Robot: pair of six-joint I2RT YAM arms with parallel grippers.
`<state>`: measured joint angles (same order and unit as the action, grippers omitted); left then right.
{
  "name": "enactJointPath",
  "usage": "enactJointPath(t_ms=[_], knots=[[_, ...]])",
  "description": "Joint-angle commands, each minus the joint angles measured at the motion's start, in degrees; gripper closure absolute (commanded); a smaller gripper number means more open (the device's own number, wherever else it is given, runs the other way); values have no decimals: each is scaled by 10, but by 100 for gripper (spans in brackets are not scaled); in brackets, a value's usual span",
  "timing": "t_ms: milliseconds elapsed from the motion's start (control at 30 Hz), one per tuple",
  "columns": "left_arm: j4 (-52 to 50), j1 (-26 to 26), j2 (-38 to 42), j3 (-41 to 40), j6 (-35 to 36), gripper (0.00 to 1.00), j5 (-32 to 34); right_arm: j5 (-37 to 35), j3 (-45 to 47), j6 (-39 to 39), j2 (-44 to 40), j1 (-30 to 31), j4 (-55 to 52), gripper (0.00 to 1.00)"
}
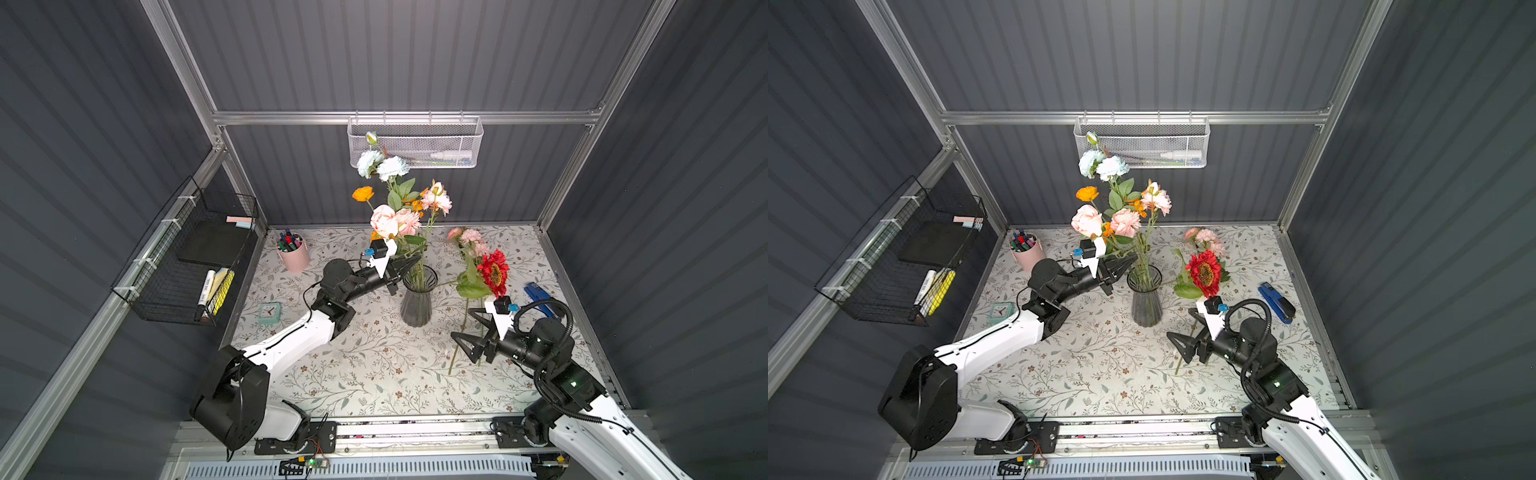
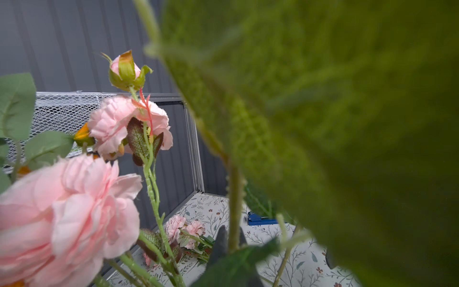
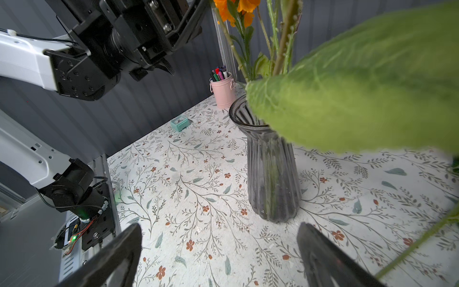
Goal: Pick out pink flowers from the vase
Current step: Pick up the flower from the vase.
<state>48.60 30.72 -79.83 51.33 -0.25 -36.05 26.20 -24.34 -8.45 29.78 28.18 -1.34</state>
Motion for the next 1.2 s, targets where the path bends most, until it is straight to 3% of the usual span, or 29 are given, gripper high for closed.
enactJointPath(t_ms=[0,733,1167], knots=[[-89,3,24,48,33,92,-6,9,-21,15,4,1,5,1],[-282,4,80,205,64,93,2,14,-23,16,6,3,-2,1],[-304,4,171,240,-18,93,19,16,-43,26,13,2,-29,1]])
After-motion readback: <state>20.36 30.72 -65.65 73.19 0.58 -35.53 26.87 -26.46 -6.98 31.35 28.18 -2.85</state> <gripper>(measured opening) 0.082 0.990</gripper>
